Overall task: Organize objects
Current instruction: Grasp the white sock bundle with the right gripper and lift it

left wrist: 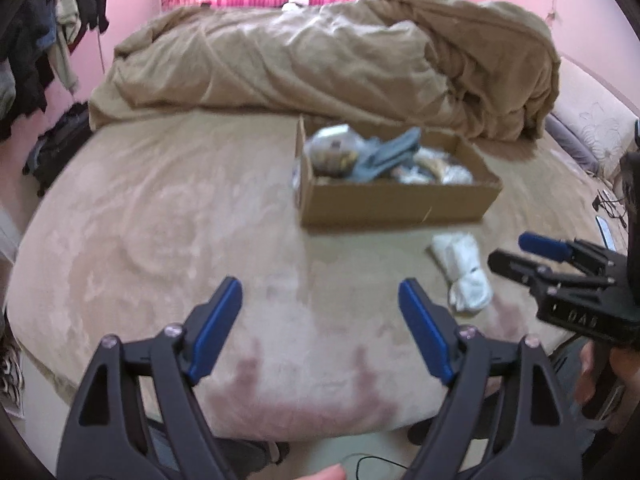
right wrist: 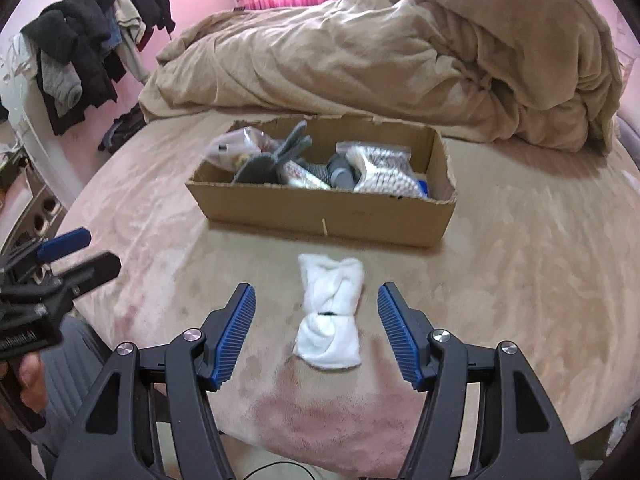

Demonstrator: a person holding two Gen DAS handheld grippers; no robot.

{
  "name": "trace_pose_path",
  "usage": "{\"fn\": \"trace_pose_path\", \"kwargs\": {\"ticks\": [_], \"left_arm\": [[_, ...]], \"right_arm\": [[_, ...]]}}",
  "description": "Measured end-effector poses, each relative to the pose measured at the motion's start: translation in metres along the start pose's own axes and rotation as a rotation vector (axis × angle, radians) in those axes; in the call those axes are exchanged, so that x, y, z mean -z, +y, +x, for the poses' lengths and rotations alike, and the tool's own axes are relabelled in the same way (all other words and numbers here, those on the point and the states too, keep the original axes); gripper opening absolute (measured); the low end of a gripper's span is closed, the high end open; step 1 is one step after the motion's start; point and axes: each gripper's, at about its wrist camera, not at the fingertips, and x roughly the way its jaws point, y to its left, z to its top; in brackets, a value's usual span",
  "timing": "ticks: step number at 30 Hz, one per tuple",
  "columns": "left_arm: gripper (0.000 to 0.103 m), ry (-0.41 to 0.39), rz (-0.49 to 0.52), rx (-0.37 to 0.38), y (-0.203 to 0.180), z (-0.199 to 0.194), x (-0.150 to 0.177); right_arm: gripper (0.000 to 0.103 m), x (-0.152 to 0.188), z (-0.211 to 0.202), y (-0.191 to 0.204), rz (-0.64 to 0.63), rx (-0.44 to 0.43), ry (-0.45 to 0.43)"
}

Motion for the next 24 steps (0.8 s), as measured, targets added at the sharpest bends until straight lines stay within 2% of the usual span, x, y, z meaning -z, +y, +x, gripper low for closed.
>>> {"fn": "trace_pose_path", "kwargs": {"ticks": [6,15,17,19,24], "left_arm": [[0.082,0.046,-0.024,0.002,0.005,0.025,0.014],[0.082,0.112,-0.005,-0.026,0.003,0.063,0.032],[0.082,0.118,-0.010,-0.023,0.002,0.067,0.034],[0.082,0.121,-0.007,-0.018,-0.001,0.070,0.035],[0.082,0.113,-0.006,-0.001,-0.009,0.065,0.029]], "right_arm": [[0.067,0.006,0.027,0.000,-0.002,0.011,0.042],[0.066,0.019,0.075,-0.005,0.000,0.031,0.119],[0.061,0.019,0.076,-0.007,-0.001,0.028,0.111],[0.040,0.019,0.074,-0.010,-0.003,0.012,0.105],[0.038,0.018,0.057,-0.017,0.014,-0.017,0.088]]}}
